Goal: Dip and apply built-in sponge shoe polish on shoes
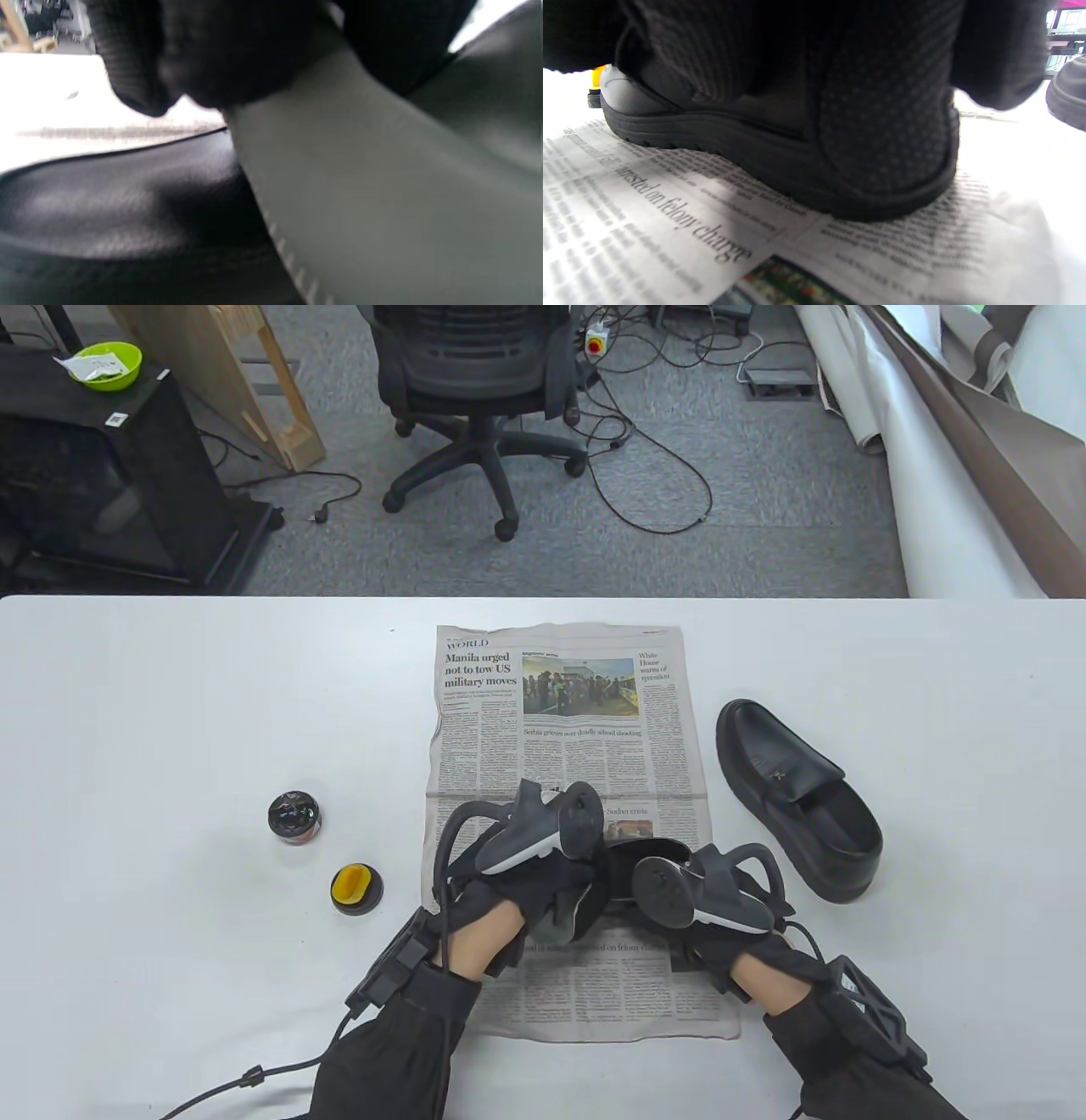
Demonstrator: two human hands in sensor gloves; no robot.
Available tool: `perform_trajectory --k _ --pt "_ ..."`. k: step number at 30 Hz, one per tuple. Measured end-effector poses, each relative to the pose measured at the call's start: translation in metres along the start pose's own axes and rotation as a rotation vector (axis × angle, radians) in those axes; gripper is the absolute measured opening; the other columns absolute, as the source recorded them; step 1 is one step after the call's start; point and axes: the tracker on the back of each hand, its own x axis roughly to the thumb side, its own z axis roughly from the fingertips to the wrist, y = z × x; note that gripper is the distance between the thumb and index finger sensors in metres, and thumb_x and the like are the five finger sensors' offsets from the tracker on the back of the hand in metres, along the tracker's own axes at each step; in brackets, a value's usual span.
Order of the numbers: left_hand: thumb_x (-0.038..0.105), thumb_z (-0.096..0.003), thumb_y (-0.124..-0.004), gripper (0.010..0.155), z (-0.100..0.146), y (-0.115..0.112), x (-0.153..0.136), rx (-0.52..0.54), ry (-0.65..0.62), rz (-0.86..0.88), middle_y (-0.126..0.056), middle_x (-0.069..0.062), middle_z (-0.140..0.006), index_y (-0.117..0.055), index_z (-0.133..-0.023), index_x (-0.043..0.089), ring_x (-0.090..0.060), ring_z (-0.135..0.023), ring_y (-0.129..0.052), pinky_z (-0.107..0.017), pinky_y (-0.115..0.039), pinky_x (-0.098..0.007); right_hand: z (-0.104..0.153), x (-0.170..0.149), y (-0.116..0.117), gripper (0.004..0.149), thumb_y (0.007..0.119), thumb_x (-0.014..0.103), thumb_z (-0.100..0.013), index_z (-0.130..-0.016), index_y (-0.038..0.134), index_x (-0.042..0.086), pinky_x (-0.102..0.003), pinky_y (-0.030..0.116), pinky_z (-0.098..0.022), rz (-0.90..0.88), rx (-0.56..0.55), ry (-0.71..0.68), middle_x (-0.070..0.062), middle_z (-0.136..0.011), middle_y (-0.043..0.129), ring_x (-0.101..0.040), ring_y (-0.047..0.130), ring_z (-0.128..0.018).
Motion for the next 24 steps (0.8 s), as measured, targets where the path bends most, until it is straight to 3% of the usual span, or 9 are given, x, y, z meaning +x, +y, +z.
perform_trajectory --k 9,19,22,24 --pt "0.050 -0.0418 -0.085 0.058 -0.004 -0.006 -0.035 -0.082 0.105 -0.084 -0.102 0.004 -0.051 -0.074 -0.095 0.028 -0.006 -0.017 -0.099 -0.051 -0.088 -0.041 0.000 0.000 0.000 0.044 0.082 0.056 -0.034 -0.066 0.093 0.027 -0.034 0.092 -0.035 0.003 0.002 -0.001 0.003 -0.058 0.098 -0.009 0.109 -0.022" --pt "0.049 -0.0420 -0.086 0.058 0.010 -0.002 -0.090 -0.147 0.278 -0.085 -0.102 0.004 -0.051 -0.075 -0.095 0.028 -0.006 -0.018 -0.099 -0.052 -0.088 -0.042 0.000 0.001 0.000 0.044 0.082 0.055 -0.034 -0.066 0.093 0.027 -0.034 0.092 -0.036 0.007 0.000 0.009 0.003 -0.058 0.097 -0.009 0.109 -0.023" --pt "0.050 -0.0414 -0.087 0.058 0.010 0.009 -0.080 -0.072 0.225 -0.123 -0.102 0.004 -0.051 -0.075 -0.094 0.029 -0.006 -0.018 -0.099 -0.052 -0.088 -0.041 0.000 0.000 0.000 0.044 0.082 0.056 -0.034 -0.066 0.093 0.027 -0.034 0.092 -0.036 0.006 0.000 0.008 0.003 -0.058 0.098 -0.008 0.109 -0.022" --pt "0.050 -0.0412 -0.087 0.058 0.006 0.014 -0.072 -0.050 0.149 -0.029 -0.102 0.005 -0.051 -0.075 -0.095 0.030 -0.006 -0.018 -0.099 -0.053 -0.088 -0.041 0.000 0.000 0.000 0.044 0.082 0.055 -0.034 -0.066 0.093 0.027 -0.034 0.092 -0.036 0.006 0.000 0.006 0.003 -0.058 0.097 -0.008 0.109 -0.022"
